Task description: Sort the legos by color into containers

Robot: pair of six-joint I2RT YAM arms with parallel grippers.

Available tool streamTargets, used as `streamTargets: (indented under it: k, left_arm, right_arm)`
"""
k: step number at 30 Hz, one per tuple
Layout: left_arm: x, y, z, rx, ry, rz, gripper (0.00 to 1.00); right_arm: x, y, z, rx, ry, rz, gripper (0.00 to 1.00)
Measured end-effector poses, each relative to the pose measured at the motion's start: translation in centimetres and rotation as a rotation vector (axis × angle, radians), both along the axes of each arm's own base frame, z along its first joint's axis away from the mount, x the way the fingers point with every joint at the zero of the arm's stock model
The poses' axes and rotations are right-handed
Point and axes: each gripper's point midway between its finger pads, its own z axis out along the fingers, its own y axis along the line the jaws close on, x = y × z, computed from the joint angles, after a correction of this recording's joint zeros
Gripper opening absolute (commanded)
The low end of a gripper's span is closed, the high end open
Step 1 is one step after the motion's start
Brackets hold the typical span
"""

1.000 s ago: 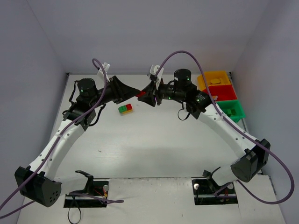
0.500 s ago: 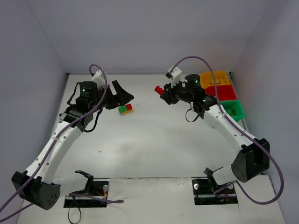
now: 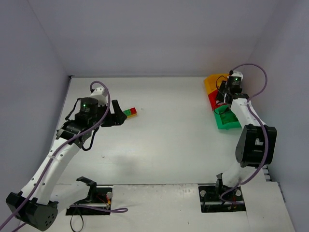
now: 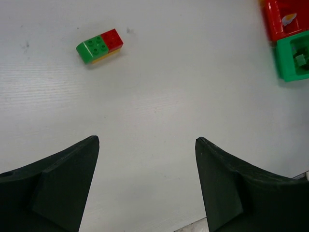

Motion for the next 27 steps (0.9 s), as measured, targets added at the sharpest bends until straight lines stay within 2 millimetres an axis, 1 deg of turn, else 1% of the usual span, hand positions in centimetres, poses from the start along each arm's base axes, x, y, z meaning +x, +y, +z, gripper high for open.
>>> streamTargets:
  k: [2,4,6,7,9,10,11,12,14,15,17,19,21,23,24,26,27]
  left_arm:
    - [-0.4,0.2,-1.1,0.018,0.024,-0.002,0.74]
    - [-0.6,0.4,-1.7,0.031,0.040,-0.004,0.74]
    - [-0.7,0.4,-1.8,0.037,0.042,-0.007,0.74]
    - [-0.7,0.5,-1.8,0.039,0.041,-0.008,0.74]
    - [-0.8,0.5,-1.7,0.040,0.039,-0.009,0.74]
    - [-0.8,0.5,-1.7,0.040,0.038,-0.009,0.74]
    - [-0.8,0.5,-1.7,0.040,0.038,-0.009,0.74]
    - [-0.8,0.5,-1.7,0.042,0.037,-0.010,0.74]
    - [-0.8,0.5,-1.9,0.044,0.040,-0.011,0.74]
    - [-0.8,0.5,-2.1,0.046,0.042,-0.012,0.74]
    - [-0.9,0.6,-2.5,0.054,0.050,-0.016,0.74]
    - [-0.7,0.5,-2.6,0.064,0.050,-0.022,0.74]
    - [-0.6,0.5,-2.8,0.075,0.051,-0.028,0.73]
    - [-0.5,0.6,-3.1,0.087,0.052,-0.036,0.73]
    - [-0.5,0.6,-3.1,0.093,0.053,-0.038,0.73]
    - [-0.4,0.6,-3.3,0.099,0.054,-0.042,0.73]
    - [-0.4,0.6,-3.3,0.102,0.054,-0.044,0.71]
  right_arm:
    - [0.5,-1.2,-1.3,0.008,0.031,-0.046,0.10]
    - [1.2,-2.2,-2.3,0.013,0.050,-0.081,0.19]
    - [1.8,-3.1,-3.1,0.014,0.063,-0.113,0.29]
    - [2.1,-3.5,-3.3,0.016,0.066,-0.126,0.44]
    - [2.6,-4.3,-3.6,0.019,0.071,-0.144,0.52]
    - [2.8,-4.6,-3.6,0.018,0.073,-0.151,0.61]
    - [3.0,-4.9,-3.4,0.019,0.072,-0.157,0.65]
    - [3.3,-5.0,-3.2,0.018,0.069,-0.154,0.68]
    - [3.7,-5.2,-2.6,0.019,0.059,-0.145,0.68]
    - [3.8,-5.1,-2.3,0.023,0.054,-0.130,0.68]
    - [4.1,-4.2,-1.9,0.040,0.046,-0.068,0.68]
    - [4.2,-2.4,-1.8,0.060,0.045,0.030,0.68]
    - [4.4,0.4,-1.5,0.068,0.041,0.155,0.68]
    - [4.5,4.8,-0.9,0.064,0.027,0.331,0.69]
    - [4.4,7.4,-0.5,0.055,0.015,0.426,0.69]
    - [4.0,13.0,0.5,0.046,-0.016,0.618,0.70]
    - [3.5,16.1,1.0,0.041,-0.035,0.722,0.71]
